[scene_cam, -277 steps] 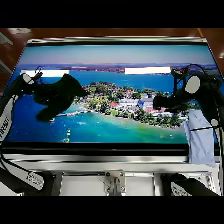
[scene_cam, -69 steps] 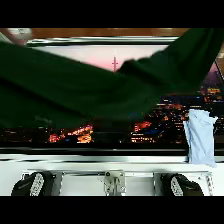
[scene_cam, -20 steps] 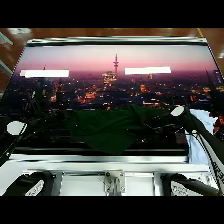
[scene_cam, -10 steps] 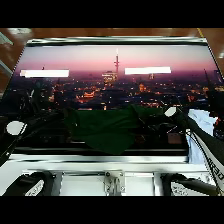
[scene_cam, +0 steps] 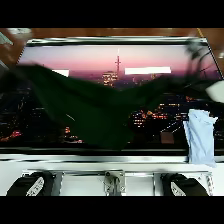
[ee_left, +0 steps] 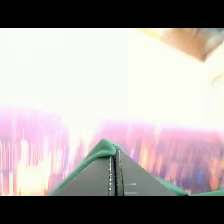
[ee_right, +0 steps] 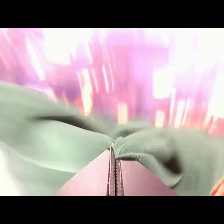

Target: Fold the shirts.

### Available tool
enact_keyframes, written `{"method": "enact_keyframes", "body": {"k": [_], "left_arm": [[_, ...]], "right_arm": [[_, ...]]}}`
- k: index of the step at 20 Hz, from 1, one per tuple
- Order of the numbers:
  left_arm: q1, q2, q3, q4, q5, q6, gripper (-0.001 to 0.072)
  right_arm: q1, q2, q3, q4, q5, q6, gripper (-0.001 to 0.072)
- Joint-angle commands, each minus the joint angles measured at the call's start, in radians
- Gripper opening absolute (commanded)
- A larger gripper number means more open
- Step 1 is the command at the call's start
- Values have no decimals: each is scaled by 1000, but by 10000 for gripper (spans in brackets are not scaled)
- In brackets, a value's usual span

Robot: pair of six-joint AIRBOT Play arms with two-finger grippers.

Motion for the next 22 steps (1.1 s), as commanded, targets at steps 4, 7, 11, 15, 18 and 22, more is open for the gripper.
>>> {"method": "enact_keyframes", "body": {"k": [4,7,11,15,18,22], "left_arm": [[84,43,622,0,-77,9,40],[84,69,739,0,-23,9,40],[84,112,743,142,23,2,40],[84,105,718,433,-235,-140,40],[84,105,589,552,-392,-179,40],[83,87,301,544,-356,-179,41]], "right_arm": [[1,224,421,-136,-12,112,60],[1,267,470,-136,98,266,61],[1,276,470,-139,456,407,61],[1,230,386,-134,895,447,60],[2,251,99,-74,885,443,60],[1,219,-275,-128,510,329,60]]}}
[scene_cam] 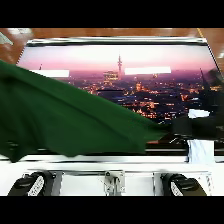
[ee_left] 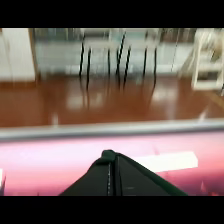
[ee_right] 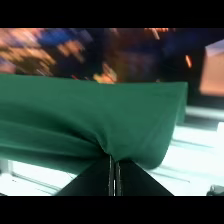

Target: Fold the shirts.

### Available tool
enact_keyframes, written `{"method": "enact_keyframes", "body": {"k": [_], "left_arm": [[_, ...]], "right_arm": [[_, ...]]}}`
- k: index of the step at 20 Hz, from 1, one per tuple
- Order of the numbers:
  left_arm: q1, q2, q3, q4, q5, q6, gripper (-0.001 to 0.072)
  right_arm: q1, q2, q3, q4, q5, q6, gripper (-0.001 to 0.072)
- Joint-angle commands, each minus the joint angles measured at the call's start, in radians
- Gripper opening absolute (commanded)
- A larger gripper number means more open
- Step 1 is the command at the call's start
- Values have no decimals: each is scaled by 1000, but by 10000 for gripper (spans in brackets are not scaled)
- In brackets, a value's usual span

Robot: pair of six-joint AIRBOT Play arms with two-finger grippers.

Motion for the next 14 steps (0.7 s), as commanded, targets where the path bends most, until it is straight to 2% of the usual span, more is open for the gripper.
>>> {"method": "enact_keyframes", "body": {"k": [1,3,5,7,10,12,14], "left_arm": [[0,-25,-249,32,20,-19,40],[0,-70,-394,-7,119,-18,40],[0,-133,-508,-55,223,-18,40],[0,-213,-560,-109,301,-18,40],[0,-343,-560,-236,393,-19,40],[-12,-412,-560,-321,448,-19,40],[-45,-481,-560,-341,455,-18,41]], "right_arm": [[-1,-56,-274,-60,-361,-79,60],[-1,-163,-286,-113,-642,-81,60],[-1,-277,-280,-87,-924,-80,60],[-1,-389,-251,-21,-1110,-79,60],[-1,-532,-192,42,-1244,-73,60],[-1,-583,-167,44,-1284,-60,60],[-1,-611,-165,43,-1281,-11,61]]}}
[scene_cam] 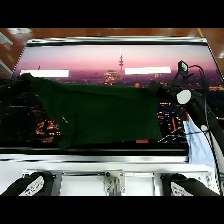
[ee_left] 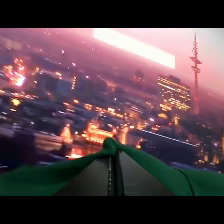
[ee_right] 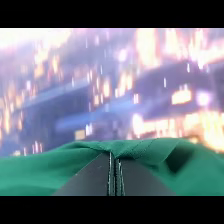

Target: Fold the shirts.

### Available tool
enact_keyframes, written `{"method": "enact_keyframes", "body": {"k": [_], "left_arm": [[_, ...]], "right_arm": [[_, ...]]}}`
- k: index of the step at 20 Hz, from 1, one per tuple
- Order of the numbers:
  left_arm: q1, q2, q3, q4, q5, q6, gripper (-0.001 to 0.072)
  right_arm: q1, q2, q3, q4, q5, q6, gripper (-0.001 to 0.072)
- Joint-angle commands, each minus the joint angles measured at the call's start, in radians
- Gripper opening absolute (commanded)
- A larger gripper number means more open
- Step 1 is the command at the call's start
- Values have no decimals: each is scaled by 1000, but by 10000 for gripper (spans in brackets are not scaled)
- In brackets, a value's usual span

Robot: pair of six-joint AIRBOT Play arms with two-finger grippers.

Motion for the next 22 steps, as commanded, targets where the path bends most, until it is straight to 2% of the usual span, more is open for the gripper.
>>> {"method": "enact_keyframes", "body": {"k": [1,3,4,5,6,7,10,12,13,15,16,17,20,22], "left_arm": [[-48,-135,-13,-89,50,0,41],[-93,-206,-13,-89,8,0,41],[-112,-236,-13,-89,-19,0,44],[-125,-259,-13,-89,-52,0,121],[-126,-267,-10,-82,-92,0,415],[-109,-264,-2,-41,-148,-4,691],[40,-253,113,247,-554,-37,692],[151,-242,142,356,-809,-16,679],[196,-223,110,366,-880,5,605],[247,-150,-18,322,-858,6,580],[252,-109,-89,287,-831,36,609],[246,-74,-163,256,-816,70,707],[180,-48,-312,215,-812,227,705],[92,-49,-379,214,-758,267,703]], "right_arm": [[0,-85,18,20,-67,64,61],[0,-111,18,20,14,84,76],[0,-117,18,21,47,85,200],[0,-117,18,19,61,83,463],[-7,-108,24,8,99,58,591],[-26,-92,39,-32,165,33,591],[-150,-2,103,-336,484,11,591],[-258,71,108,-469,690,-5,591],[-315,94,107,-473,771,-45,591],[-403,123,71,-413,880,-159,591],[-433,134,40,-378,910,-208,591],[-459,145,2,-337,928,-245,591],[-475,152,-98,-203,934,-288,591],[-475,152,-147,-128,904,-297,590]]}}
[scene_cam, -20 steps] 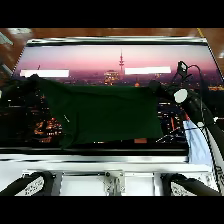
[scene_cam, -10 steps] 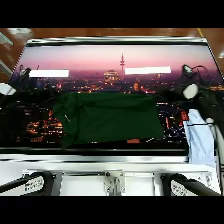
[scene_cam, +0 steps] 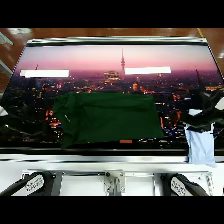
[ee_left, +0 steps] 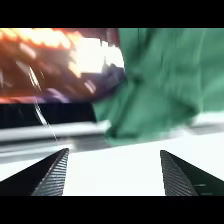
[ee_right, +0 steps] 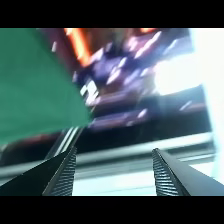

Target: Fold the shirts.

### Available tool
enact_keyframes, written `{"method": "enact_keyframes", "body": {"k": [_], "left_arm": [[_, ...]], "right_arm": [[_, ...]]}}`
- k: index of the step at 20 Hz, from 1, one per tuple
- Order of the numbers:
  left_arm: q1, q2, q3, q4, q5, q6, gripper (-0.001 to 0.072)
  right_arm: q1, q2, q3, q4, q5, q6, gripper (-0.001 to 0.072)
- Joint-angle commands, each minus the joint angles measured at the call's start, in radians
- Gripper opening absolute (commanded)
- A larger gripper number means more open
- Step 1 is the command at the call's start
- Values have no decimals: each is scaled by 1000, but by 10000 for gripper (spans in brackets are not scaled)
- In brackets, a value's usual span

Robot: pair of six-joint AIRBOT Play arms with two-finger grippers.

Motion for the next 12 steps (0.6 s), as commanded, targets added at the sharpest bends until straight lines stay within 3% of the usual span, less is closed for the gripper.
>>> {"method": "enact_keyframes", "body": {"k": [1,5,12], "left_arm": [[-118,21,-137,-18,65,103,703],[-310,20,-158,-18,212,65,703],[-444,-35,-158,-6,262,68,701]], "right_arm": [[-23,10,-88,136,15,-53,591],[-23,11,-100,146,13,-53,591],[-23,11,-100,158,-12,-51,591]]}}
